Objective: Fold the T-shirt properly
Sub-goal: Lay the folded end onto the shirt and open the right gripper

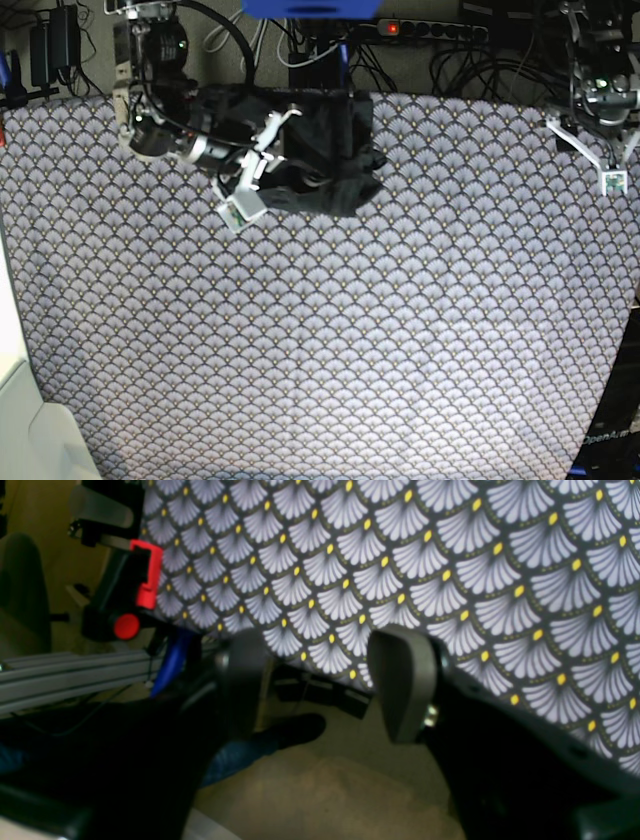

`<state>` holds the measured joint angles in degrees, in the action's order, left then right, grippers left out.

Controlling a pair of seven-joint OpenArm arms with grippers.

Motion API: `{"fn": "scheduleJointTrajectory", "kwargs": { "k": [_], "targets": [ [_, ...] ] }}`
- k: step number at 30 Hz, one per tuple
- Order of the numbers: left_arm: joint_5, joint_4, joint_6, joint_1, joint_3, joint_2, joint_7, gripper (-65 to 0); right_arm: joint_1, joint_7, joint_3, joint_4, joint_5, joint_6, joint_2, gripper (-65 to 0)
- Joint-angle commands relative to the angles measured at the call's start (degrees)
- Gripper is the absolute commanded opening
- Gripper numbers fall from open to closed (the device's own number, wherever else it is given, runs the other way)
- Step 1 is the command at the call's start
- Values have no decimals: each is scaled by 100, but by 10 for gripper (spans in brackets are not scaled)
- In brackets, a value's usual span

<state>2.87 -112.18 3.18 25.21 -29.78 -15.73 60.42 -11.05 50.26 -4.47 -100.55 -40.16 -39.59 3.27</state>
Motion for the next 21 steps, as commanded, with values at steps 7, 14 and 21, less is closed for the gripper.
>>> {"fn": "scheduleJointTrajectory", "kwargs": {
  "k": [7,14,21],
  "targets": [
    [-37,-101,-32,-3,-24,-67,-78,-294,81,-186,-393,257,539,-41,-305,-501],
    [-37,-101,-32,-3,-24,-67,-78,-294,336,-521,-806,1066,548,-41,-322,-539],
    [-37,-101,-32,-3,-24,-67,-78,-294,670,-521,-815,1690,548,-41,-322,-539]
  ]
}}
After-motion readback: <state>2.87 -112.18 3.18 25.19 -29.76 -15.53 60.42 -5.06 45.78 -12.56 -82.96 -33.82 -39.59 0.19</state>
